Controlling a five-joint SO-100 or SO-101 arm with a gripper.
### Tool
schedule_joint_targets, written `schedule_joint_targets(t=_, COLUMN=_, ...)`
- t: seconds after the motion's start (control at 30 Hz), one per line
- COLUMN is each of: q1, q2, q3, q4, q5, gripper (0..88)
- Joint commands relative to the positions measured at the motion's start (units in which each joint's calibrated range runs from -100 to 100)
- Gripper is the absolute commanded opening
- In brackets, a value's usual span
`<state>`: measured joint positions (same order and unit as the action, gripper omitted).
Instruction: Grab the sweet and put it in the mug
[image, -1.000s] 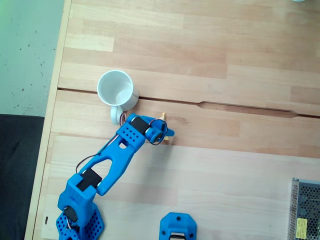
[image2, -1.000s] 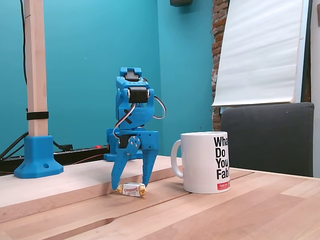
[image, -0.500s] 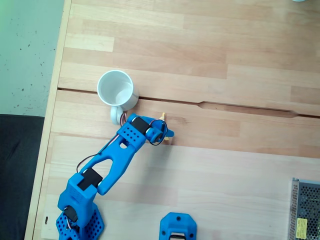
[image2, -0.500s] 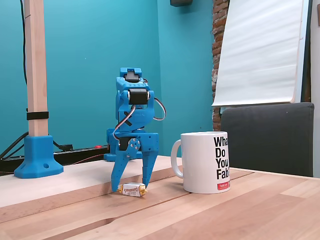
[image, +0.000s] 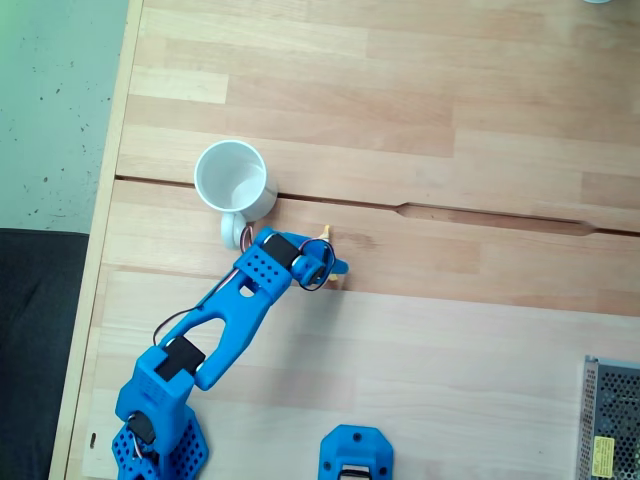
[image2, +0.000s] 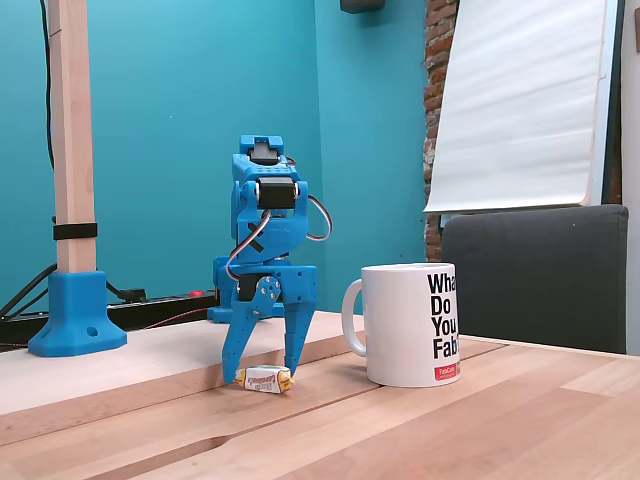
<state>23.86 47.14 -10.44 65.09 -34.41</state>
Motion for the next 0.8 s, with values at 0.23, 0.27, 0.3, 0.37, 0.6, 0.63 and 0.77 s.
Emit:
schedule_joint_targets(t=0.23, q1=-0.33, q2=-1.10, q3=-2.85, q4=-0.09, q5=-0.20, gripper=31.1)
schedule_joint_targets(t=0.27, q1=-0.33, q2=-1.10, q3=-2.85, q4=-0.01, q5=-0.20, gripper=31.1)
schedule_joint_targets(t=0.3, q1=-0.33, q2=-1.10, q3=-2.85, q4=0.07, q5=-0.20, gripper=31.1)
schedule_joint_targets(t=0.37, q1=-0.33, q2=-1.10, q3=-2.85, q4=0.07, q5=-0.10, gripper=30.9)
schedule_joint_targets(t=0.6, q1=-0.33, q2=-1.10, q3=-2.85, q4=0.07, q5=-0.15, gripper=20.0)
schedule_joint_targets(t=0.63, q1=-0.33, q2=-1.10, q3=-2.85, q4=0.07, q5=-0.15, gripper=18.1)
schedule_joint_targets(t=0.77, q1=-0.33, q2=-1.18, q3=-2.85, q4=-0.09, q5=-0.10, gripper=12.8)
